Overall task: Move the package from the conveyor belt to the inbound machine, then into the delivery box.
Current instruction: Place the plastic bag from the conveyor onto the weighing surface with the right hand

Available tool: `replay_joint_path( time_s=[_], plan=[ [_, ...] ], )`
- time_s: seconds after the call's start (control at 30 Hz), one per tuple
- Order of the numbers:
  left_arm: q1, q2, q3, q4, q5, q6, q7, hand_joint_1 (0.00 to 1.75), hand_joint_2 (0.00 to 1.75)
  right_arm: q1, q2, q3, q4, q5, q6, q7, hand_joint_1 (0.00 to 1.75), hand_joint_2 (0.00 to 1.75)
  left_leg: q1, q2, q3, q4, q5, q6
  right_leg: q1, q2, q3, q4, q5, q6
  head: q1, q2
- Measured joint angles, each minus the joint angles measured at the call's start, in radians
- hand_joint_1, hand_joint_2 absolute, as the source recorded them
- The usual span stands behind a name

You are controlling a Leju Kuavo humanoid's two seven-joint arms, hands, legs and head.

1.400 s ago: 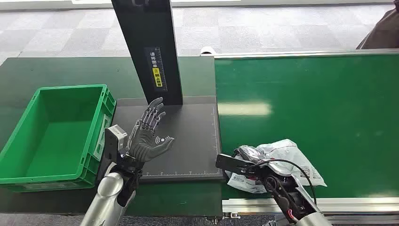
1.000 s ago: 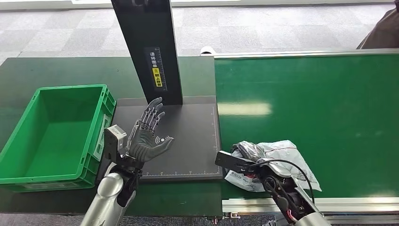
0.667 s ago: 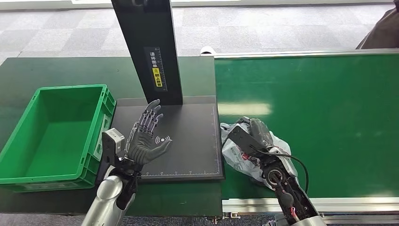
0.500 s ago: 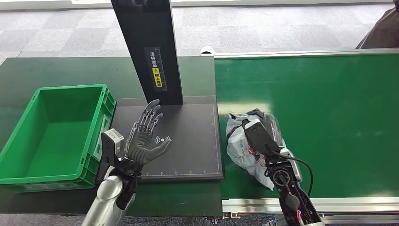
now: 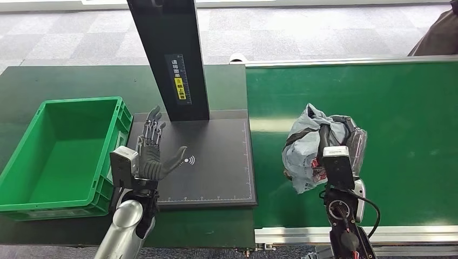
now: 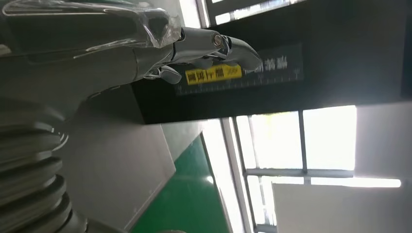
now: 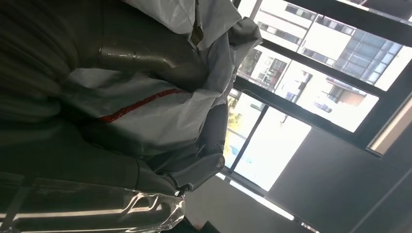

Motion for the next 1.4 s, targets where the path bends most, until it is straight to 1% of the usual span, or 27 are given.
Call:
replay_joint_path(
  time_s=[0.07, 0.17, 0.2, 0.27, 0.43, 0.57, 0.7, 0.83, 0.97, 1.2, 1.4],
  plan=[
    [0.0, -0.002, 0.005, -0.002, -0.024, 0.065, -0.017, 0.0, 1.75, -0.014, -0.001, -0.003, 0.011, 0.034, -0.037, -0.02, 1.75, 1.75, 0.0, 0.0, 0.0, 0.0, 0.0, 0.0, 0.0, 0.0, 0.0, 0.0, 0.0, 0.0, 0.0, 0.0],
    [-0.003, -0.013, 0.01, -0.006, -0.082, 0.211, -0.037, 0.0, 1.75, -0.065, -0.001, 0.003, 0.067, 0.118, -0.088, -0.049, 1.75, 1.75, 0.0, 0.0, 0.0, 0.0, 0.0, 0.0, 0.0, 0.0, 0.0, 0.0, 0.0, 0.0, 0.0, 0.0],
    [-0.006, -0.017, 0.011, -0.008, -0.09, 0.243, -0.04, 0.0, 1.75, -0.087, -0.001, 0.008, 0.095, 0.14, -0.096, -0.056, 1.75, 1.75, 0.0, 0.0, 0.0, 0.0, 0.0, 0.0, 0.0, 0.0, 0.0, 0.0, 0.0, 0.0, 0.0, 0.0],
    [-0.014, -0.024, 0.013, -0.01, -0.095, 0.274, -0.043, 0.0, 1.75, -0.128, 0.0, 0.017, 0.15, 0.163, -0.105, -0.065, 1.75, 1.75, 0.0, 0.0, 0.0, 0.0, 0.0, 0.0, 0.0, -0.001, 0.0, 0.0, 0.0, 0.0, 0.0, 0.0],
    [-0.02, -0.031, 0.015, -0.01, -0.091, 0.284, -0.048, 0.0, 1.75, -0.18, 0.003, 0.032, 0.234, 0.181, -0.116, -0.074, 1.75, 1.75, 0.0, -0.001, 0.0, 0.0, 0.001, 0.0, 0.0, -0.001, 0.0, 0.0, 0.0, 0.0, 0.0, 0.0],
    [-0.04, -0.039, 0.017, -0.01, -0.063, 0.298, -0.061, 0.0, 1.75, -0.247, 0.009, 0.074, 0.331, 0.282, -0.127, -0.061, 1.75, 1.75, 0.0, 0.0, -0.001, 0.0, 0.001, 0.0, 0.0, -0.001, 0.0, 0.0, 0.0, 0.0, 0.0, 0.0],
    [-0.067, -0.045, 0.017, -0.01, -0.077, 0.335, -0.058, 0.0, 1.75, -0.326, 0.025, 0.127, 0.444, 0.379, -0.132, -0.031, 1.75, 1.75, 0.0, -0.001, -0.001, 0.0, 0.001, 0.0, 0.0, -0.001, 0.0, 0.0, 0.001, 0.0, 0.0, 0.0],
    [-0.082, -0.049, 0.017, -0.007, -0.081, 0.336, -0.055, 0.0, 1.75, -0.396, 0.043, 0.212, 0.571, 0.521, -0.126, 0.014, 1.75, 1.75, 0.0, 0.0, 0.0, 0.0, 0.001, 0.0, 0.0, -0.001, 0.0, 0.0, 0.001, 0.0, 0.0, 0.0],
    [-0.089, -0.052, 0.017, 0.0, -0.073, 0.325, -0.056, 0.0, 1.75, -0.454, 0.063, 0.311, 0.674, 0.632, -0.09, 0.04, 1.75, 1.75, 0.0, -0.001, -0.001, 0.0, 0.001, 0.0, 0.0, -0.001, -0.001, 0.001, 0.001, 0.0, 0.0, 0.0],
    [-0.105, -0.056, 0.014, 0.018, -0.063, 0.303, -0.057, 0.0, 1.75, -0.53, 0.109, 0.469, 0.796, 0.737, -0.024, 0.046, 1.75, 1.75, 0.0, 0.0, -0.001, 0.0, 0.001, 0.0, 0.0, -0.001, -0.001, 0.0, 0.001, 0.0, 0.0, 0.0],
    [-0.109, -0.062, 0.012, 0.032, -0.06, 0.291, -0.059, 0.0, 1.75, -0.554, 0.144, 0.566, 0.847, 0.776, -0.012, 0.037, 1.75, 1.75, 0.0, 0.0, -0.001, 0.0, 0.001, 0.0, 0.0, -0.001, -0.001, 0.0, 0.001, 0.0, 0.0, 0.0]
  ],
)
